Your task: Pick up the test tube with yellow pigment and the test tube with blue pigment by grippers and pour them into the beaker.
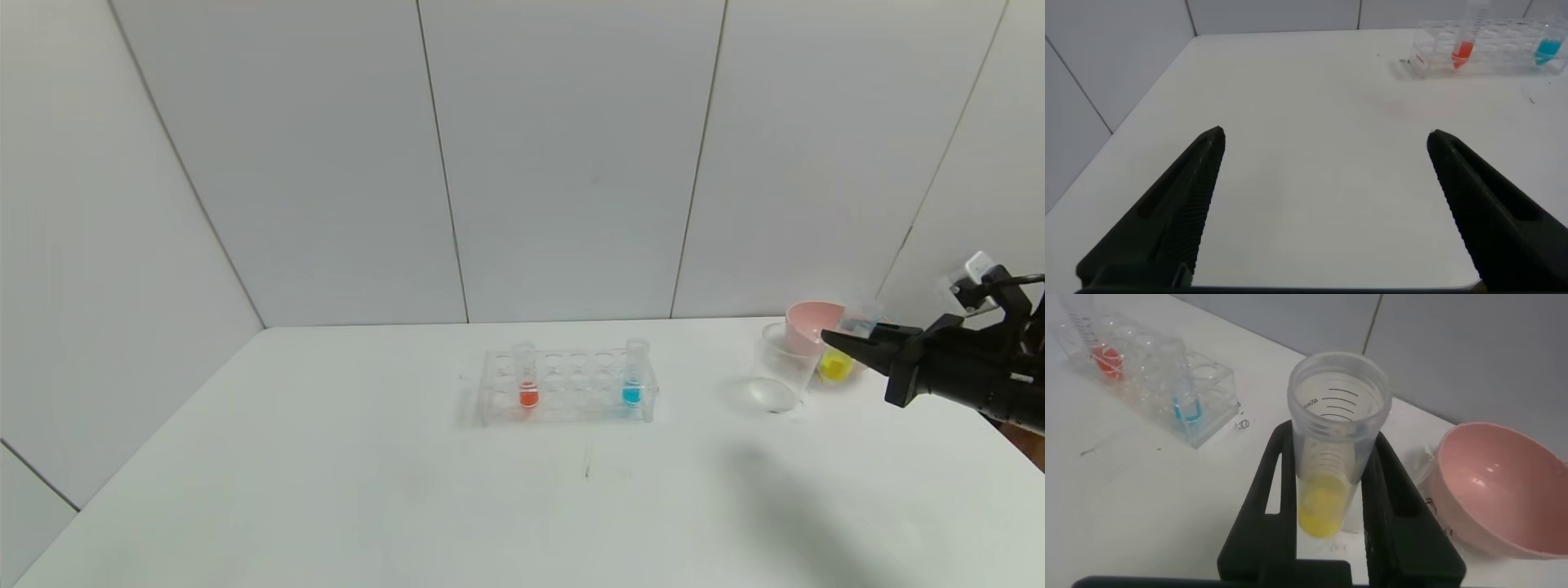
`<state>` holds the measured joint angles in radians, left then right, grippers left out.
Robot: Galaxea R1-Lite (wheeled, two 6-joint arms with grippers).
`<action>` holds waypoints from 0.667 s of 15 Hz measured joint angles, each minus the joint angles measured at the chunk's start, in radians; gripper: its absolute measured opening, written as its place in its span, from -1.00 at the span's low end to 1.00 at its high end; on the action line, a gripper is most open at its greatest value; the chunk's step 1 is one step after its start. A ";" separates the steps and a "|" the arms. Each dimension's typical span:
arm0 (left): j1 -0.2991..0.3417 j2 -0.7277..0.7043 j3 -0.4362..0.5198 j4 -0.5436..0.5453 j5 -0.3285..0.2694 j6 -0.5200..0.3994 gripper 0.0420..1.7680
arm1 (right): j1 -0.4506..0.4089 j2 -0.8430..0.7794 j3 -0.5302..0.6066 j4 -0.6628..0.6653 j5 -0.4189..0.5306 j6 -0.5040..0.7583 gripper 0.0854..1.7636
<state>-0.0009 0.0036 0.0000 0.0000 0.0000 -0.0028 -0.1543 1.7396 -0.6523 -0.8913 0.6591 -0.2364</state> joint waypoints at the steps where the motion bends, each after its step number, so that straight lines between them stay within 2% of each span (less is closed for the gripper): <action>1: 0.000 0.000 0.000 0.000 0.000 0.000 1.00 | -0.013 0.005 -0.042 0.042 0.011 -0.003 -0.48; 5: 0.000 0.000 0.000 0.000 0.000 0.000 1.00 | -0.056 0.071 -0.267 0.225 0.028 -0.075 -0.48; 10: 0.001 0.000 0.000 0.000 0.000 0.000 1.00 | -0.093 0.217 -0.506 0.367 0.031 -0.198 -0.48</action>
<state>0.0000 0.0036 0.0000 0.0000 0.0000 -0.0028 -0.2472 1.9564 -1.1579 -0.5240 0.6898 -0.4347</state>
